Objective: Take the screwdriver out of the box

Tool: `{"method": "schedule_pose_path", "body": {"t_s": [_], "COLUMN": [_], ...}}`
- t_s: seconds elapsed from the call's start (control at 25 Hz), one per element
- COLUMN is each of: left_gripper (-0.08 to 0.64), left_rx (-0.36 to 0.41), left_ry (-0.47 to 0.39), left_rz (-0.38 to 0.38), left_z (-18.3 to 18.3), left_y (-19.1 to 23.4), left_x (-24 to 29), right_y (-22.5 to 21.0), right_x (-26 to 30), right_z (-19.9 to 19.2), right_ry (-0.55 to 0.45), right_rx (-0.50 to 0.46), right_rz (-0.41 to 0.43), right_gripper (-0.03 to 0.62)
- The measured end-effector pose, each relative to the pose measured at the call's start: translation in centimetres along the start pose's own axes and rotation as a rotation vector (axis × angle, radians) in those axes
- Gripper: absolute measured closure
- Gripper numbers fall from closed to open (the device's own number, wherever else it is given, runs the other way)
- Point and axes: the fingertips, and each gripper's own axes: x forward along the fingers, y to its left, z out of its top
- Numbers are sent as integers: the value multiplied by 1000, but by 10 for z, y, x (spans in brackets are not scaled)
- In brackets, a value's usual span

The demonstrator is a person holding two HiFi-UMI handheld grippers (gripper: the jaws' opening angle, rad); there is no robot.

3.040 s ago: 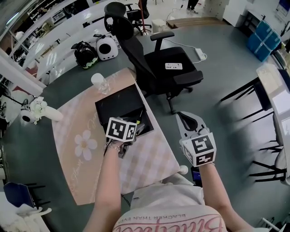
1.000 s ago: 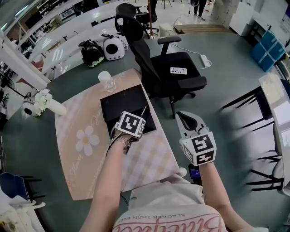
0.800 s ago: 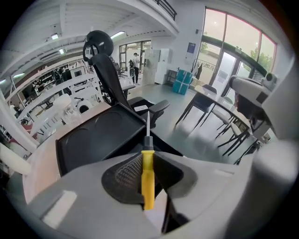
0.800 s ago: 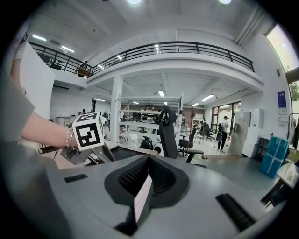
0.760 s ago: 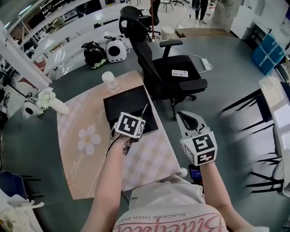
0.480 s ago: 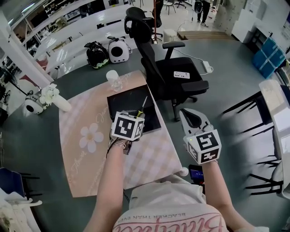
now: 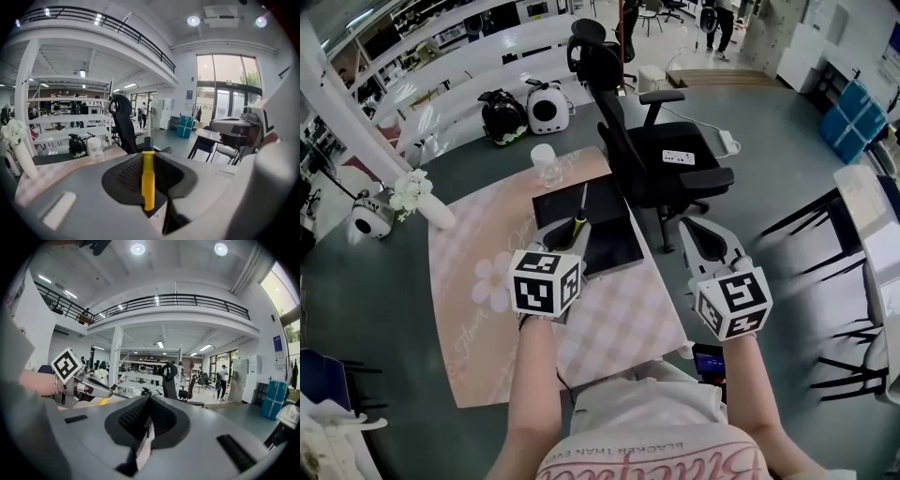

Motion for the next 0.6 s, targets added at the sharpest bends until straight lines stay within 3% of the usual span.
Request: {"method": "schedule_pose_path", "body": {"t_s": [0.32, 0.6], "left_gripper": [479, 477], "left_rx": [69, 94], "left_ry": [-271, -383], "left_rz": [17, 79], "left_z": [37, 67], "left_y": [7, 5], "left_x": [-57, -94], "right_y": [30, 41], "right_x": [-11, -18], "right_z": [25, 54], "right_ry": [-57, -128], "right_rx": [-37, -94], "right_rz": [11, 19], "right_gripper": [586, 586]}}
